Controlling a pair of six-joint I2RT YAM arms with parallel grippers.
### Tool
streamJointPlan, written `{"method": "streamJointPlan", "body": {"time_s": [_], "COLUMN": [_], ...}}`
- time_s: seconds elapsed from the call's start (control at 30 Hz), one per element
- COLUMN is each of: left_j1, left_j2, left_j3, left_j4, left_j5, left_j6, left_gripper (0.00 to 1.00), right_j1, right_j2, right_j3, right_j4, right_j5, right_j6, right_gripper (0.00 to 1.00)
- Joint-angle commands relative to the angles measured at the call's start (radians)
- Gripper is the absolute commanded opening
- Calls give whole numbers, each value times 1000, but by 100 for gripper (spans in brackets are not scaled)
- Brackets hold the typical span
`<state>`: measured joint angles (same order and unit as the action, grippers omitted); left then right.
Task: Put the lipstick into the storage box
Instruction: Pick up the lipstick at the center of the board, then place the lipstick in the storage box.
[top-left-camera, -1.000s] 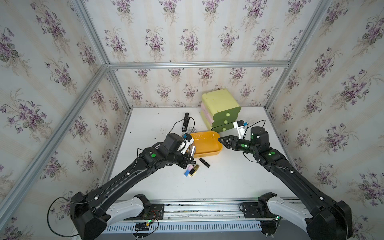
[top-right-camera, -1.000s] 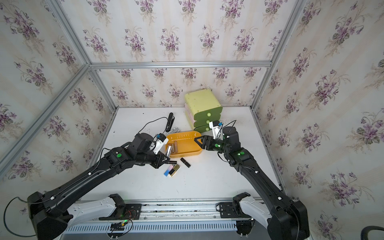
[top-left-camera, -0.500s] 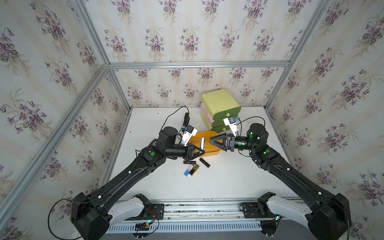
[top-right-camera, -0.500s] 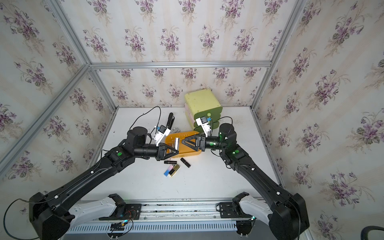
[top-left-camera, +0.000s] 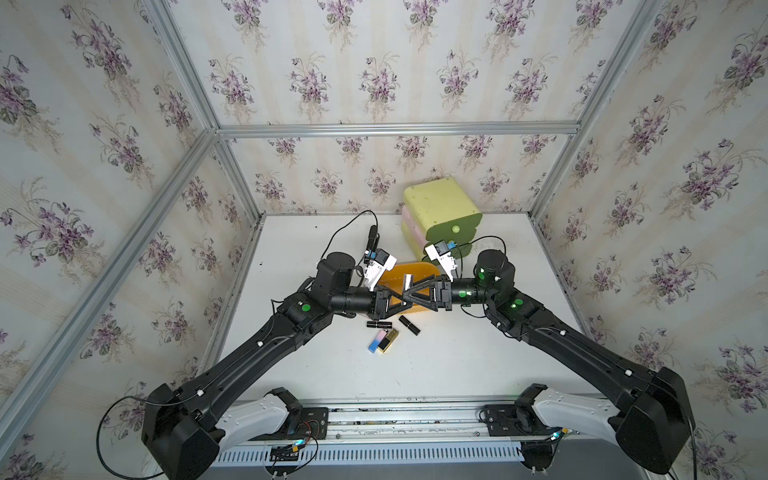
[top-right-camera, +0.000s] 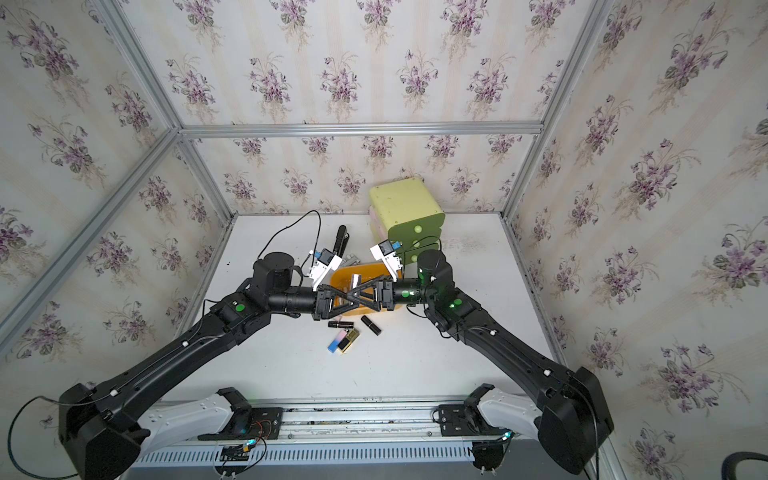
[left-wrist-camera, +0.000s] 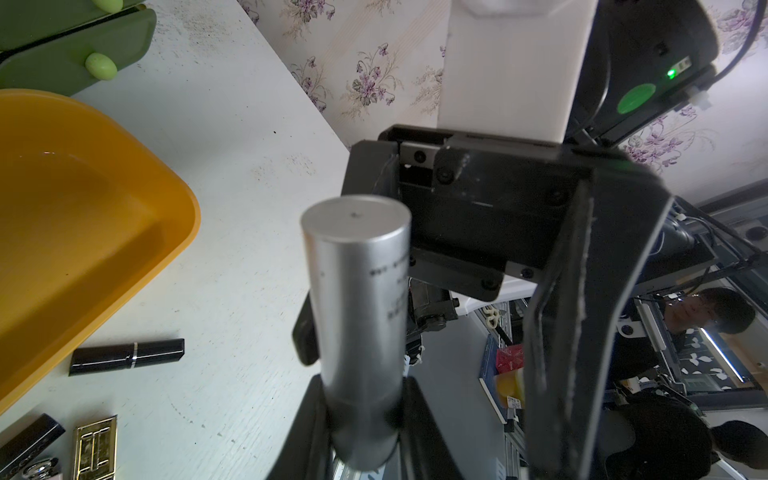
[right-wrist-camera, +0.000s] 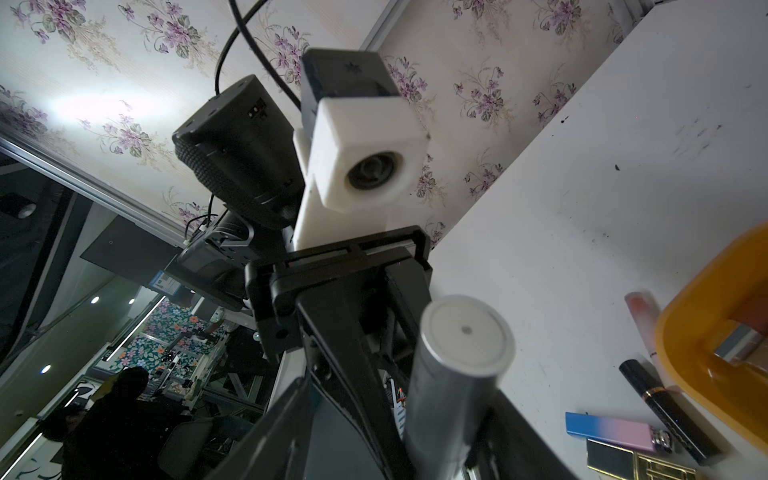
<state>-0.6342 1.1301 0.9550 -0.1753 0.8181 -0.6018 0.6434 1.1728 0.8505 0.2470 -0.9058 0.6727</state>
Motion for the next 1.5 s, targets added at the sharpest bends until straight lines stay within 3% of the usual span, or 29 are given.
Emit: {"method": "streamJointPlan", "body": {"time_s": [0.0,0.43,0.77,0.97,1.0,1.27,1.47], "left_j1": [2,1,4,51,62,125,198], "left_j2": [-8,-4,-7,-76,-96,-209,-177], "left_j3": [-4,-15,10,33,34,24,-29], "left_j4": [27,37,0,-75,-99,-410,-454], "left_j5": [11,14,-7,-50,-72,-507,-557], "left_j6": [5,0,20,51,64,157,182], "left_gripper": [16,19,68,93,99,100,100], "right_j1": [4,5,4,-13,-24,-65,-65], "right_j2": [1,-3,-9,15,24,198,377], "right_j3": [9,-4,9,82,97,268,382], "right_j4": [27,50,14,-133,-164,-433,-516], "right_j5": [18,53,92,177,197,373,423], "right_j6": [-10,10,-12,-64,-71,-171,-223], "right_gripper": [59,31,28,27,27,26,26]}}
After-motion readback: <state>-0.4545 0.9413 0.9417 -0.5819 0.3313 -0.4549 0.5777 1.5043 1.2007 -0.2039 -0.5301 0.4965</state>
